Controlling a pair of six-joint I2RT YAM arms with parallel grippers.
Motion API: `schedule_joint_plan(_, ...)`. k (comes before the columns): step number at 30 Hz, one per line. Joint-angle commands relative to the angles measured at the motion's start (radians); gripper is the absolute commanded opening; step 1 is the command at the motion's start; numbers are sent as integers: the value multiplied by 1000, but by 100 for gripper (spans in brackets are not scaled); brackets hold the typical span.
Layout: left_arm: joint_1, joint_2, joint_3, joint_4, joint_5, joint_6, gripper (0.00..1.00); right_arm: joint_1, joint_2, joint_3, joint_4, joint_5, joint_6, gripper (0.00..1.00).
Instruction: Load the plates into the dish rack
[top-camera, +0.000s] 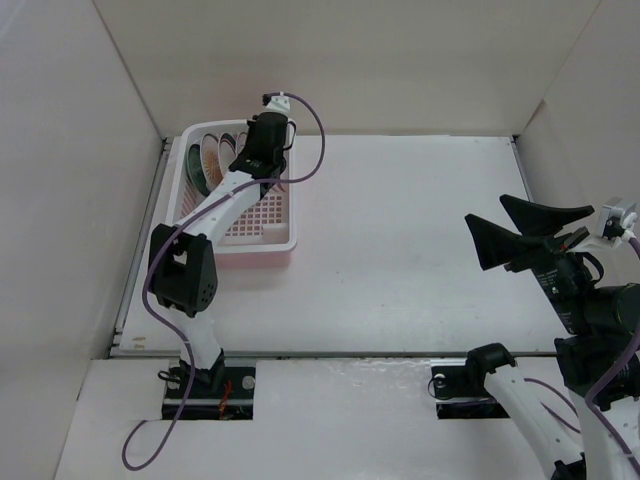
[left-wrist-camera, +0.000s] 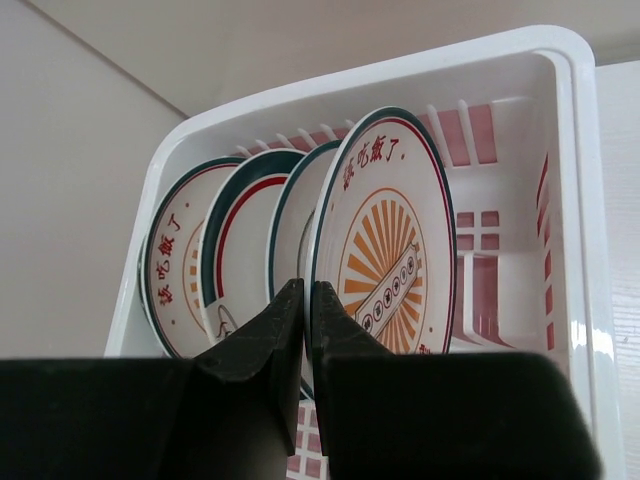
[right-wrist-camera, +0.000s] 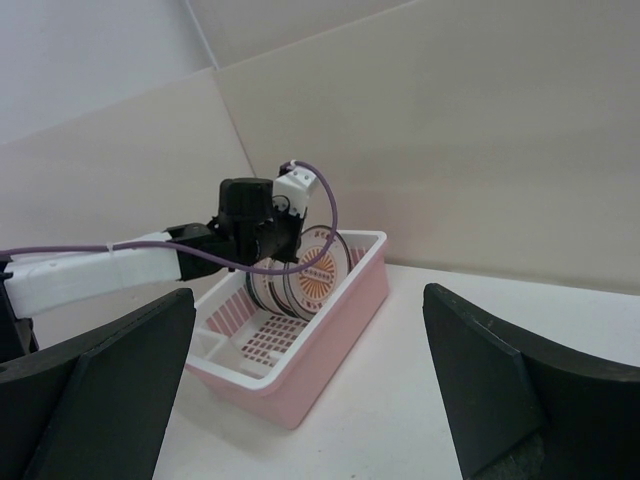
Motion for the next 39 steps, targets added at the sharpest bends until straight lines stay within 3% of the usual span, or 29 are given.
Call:
schedule_joint_plan(1,6,12,-8,45,2,-39,0,18,6,3,44,-10,-9,100)
schedule_joint_plan(17,6,39,-21,-67,19,-129,1,36,6,3,44,-1,-18,100)
schedule_joint_plan(19,6,39,-30,-78,19,-130,19,36,6,3,44,-1,-18,100)
schedule_joint_plan(22,6,39,-30,-78,8,-139,27,36,6,3,44,-1,-18,100)
schedule_joint_plan(32,6,21,-21,-88,56,-160,32,45,6,3,44,-1,-18,100)
schedule_joint_plan(37,-3,10,-10,-99,56,-160,47,45,6,3,44,-1,-18,100)
schedule_joint_plan(39,-14,1,-10,-99,56,-160,48,45,6,3,44,-1,-18,100)
